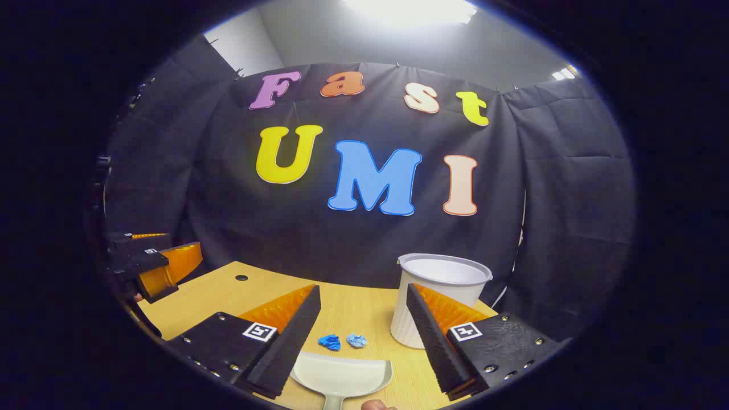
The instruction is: Pick up the small broom and dustpan from the desktop, sweep the trash into the dustpan with the broom, and then empty the trash into the garbage bin.
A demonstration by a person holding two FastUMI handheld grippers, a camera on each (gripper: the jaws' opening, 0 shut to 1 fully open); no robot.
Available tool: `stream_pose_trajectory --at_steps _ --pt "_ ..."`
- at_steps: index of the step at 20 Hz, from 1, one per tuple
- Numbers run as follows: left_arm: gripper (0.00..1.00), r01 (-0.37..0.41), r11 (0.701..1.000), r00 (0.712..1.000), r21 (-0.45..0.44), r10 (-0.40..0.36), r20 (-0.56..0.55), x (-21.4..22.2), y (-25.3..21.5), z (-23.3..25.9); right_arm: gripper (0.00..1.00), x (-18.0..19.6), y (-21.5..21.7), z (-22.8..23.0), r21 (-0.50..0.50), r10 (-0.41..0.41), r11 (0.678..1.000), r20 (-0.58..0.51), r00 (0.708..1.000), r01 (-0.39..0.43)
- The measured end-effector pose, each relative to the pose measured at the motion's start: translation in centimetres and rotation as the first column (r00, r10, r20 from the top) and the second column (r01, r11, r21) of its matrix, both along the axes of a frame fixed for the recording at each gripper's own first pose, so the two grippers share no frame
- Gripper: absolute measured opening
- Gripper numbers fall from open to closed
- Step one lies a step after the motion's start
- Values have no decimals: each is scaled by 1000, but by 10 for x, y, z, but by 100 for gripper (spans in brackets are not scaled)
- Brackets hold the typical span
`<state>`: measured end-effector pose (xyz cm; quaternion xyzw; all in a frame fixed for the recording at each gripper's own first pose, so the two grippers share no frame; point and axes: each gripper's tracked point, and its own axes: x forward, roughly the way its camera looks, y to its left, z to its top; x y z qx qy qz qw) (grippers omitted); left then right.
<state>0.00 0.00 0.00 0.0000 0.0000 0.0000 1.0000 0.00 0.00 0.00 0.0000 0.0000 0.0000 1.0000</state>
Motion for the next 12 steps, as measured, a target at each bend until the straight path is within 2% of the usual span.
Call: stream_pose_trajectory --at_steps 4,5,7,12 --pt "91 2 1000 1000 -2 -2 13 1 -1 2 95 1 0 -12 8 2 1000 -50 999 -2" --pt "94 2 1000 1000 1 -2 17 2 0 3 95 1 0 -12 7 0 1000 -55 998 0" --pt "92 4 1000 1000 10 -4 12 3 0 1 95 2 0 -13 13 2 1000 -63 998 -1" --pt "97 20 1000 999 -1 -20 -26 9 -3 -9 95 3 -1 -22 1 -6 1000 -98 995 6"
